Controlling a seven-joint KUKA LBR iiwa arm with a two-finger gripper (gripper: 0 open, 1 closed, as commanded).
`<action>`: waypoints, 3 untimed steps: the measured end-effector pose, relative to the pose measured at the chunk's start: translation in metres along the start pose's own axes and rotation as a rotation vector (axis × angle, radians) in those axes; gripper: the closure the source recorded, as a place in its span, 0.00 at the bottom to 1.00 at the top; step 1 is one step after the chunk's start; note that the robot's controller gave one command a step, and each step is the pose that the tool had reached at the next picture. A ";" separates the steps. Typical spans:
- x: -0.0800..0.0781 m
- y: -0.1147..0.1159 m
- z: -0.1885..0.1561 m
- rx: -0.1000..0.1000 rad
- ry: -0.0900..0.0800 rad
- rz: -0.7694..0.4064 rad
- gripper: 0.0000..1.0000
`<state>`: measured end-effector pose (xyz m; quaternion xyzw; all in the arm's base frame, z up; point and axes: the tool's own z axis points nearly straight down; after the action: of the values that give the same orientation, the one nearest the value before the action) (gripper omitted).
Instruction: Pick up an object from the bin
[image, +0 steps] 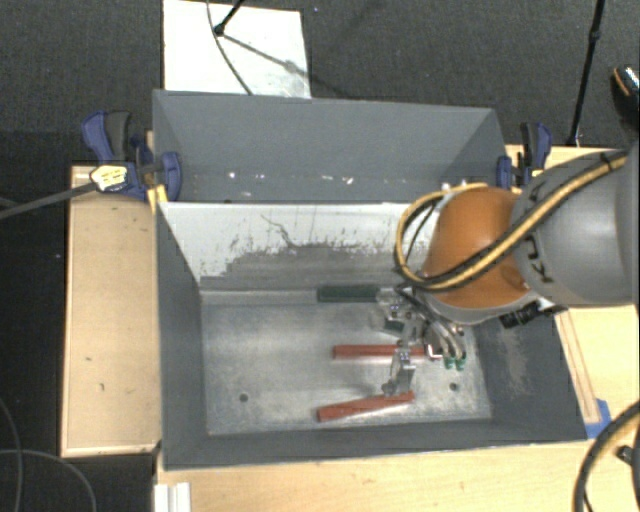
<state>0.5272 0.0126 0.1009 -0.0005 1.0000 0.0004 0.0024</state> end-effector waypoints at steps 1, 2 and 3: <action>0.008 0.005 0.001 0.000 0.007 0.089 0.00; 0.017 0.002 0.031 0.000 0.007 0.200 0.00; 0.016 0.002 0.030 0.000 0.006 0.198 0.00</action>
Offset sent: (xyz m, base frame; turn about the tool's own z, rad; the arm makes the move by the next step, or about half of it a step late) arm -0.0080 0.0051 -0.0009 0.0907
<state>0.5111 0.0148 0.0708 0.0986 0.9951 0.0005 -0.0005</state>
